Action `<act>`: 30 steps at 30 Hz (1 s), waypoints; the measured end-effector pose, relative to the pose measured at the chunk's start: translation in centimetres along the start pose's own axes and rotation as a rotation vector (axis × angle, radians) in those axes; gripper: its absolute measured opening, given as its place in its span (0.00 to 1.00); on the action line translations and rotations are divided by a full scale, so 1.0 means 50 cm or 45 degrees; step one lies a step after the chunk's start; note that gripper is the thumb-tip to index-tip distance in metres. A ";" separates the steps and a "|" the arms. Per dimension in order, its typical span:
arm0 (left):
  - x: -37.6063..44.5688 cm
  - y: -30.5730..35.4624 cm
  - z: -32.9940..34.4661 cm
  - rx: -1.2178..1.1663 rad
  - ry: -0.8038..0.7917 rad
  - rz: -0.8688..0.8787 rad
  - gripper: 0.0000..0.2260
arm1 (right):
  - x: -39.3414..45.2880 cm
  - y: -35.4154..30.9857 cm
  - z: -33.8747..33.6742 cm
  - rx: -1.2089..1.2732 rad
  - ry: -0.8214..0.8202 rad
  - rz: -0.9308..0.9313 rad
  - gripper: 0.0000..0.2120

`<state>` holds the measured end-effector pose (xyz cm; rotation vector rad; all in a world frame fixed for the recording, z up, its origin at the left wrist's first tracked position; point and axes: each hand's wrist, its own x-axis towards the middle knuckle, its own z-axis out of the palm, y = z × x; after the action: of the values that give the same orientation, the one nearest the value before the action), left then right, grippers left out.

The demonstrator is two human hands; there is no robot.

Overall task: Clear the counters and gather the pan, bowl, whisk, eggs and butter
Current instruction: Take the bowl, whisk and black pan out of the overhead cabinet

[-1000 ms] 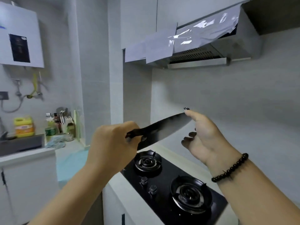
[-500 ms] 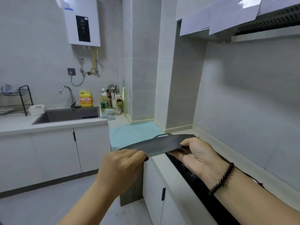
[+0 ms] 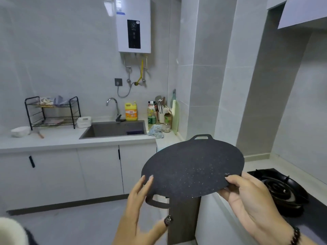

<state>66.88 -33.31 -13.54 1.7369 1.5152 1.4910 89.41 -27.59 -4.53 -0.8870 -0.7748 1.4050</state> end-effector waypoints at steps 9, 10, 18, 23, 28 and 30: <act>0.174 -0.126 -0.142 -1.041 0.225 -1.104 0.12 | 0.179 0.169 0.168 -0.002 -0.209 0.162 0.15; 0.186 -0.138 -0.151 -1.069 0.251 -1.127 0.13 | 0.195 0.182 0.183 0.002 -0.245 0.180 0.15; 0.293 -0.295 -0.187 -0.874 0.591 -1.121 0.10 | 0.390 0.311 0.298 -0.080 -0.492 0.317 0.15; 0.420 -0.387 -0.200 -0.833 0.757 -1.082 0.09 | 0.566 0.392 0.375 0.033 -0.571 0.435 0.18; 0.557 -0.480 -0.252 -0.749 0.891 -1.038 0.09 | 0.729 0.465 0.491 0.075 -0.677 0.571 0.18; 0.590 -0.512 -0.279 -0.725 0.942 -1.034 0.09 | 0.774 0.495 0.533 0.041 -0.709 0.586 0.18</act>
<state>38.35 -3.30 -16.39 0.1618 1.5691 1.8691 55.51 11.76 -15.70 -0.6724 -0.9948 2.1160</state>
